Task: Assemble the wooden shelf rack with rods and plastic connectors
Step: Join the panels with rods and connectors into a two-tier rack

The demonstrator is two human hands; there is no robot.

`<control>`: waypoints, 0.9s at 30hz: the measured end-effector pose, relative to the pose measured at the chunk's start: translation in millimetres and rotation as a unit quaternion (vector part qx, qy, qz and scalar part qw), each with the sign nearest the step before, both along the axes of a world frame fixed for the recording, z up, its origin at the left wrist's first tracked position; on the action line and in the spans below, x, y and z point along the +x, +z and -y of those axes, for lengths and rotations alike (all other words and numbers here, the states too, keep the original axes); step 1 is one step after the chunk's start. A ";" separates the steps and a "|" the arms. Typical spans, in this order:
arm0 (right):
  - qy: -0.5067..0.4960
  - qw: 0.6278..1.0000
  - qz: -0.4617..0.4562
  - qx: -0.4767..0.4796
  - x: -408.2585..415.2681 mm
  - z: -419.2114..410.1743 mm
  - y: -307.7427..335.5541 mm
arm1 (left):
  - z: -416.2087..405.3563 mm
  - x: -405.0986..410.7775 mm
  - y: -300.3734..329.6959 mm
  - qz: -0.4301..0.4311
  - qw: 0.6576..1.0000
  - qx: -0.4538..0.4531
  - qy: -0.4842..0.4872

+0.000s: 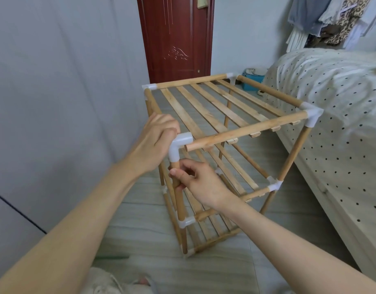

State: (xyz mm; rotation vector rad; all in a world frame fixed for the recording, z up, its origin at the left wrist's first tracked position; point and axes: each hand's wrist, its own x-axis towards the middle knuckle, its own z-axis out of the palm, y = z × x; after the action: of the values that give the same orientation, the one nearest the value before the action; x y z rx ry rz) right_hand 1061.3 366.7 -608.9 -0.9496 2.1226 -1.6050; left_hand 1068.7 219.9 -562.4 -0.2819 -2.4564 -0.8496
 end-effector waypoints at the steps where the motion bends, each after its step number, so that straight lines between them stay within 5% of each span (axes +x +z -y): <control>1: -0.002 1.000 0.002 0.001 -0.2 0.4 -0.7 | -0.2 0.0 -1.2 -0.002 1.000 0.003 0.004; 13: -0.013 0.998 -0.047 0.043 1.1 5.5 -4.0 | 5.8 6.4 -20.5 -0.003 0.998 0.062 0.020; 27: -0.002 0.997 0.080 0.001 -5.8 -27.7 12.9 | -14.1 5.8 -27.1 0.018 0.993 0.117 0.020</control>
State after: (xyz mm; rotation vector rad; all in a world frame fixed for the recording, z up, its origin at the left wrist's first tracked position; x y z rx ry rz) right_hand 1055.5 394.4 -596.0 -0.7890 2.0183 -1.6221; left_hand 1074.5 233.9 -589.5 -0.1339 -2.3583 -1.1211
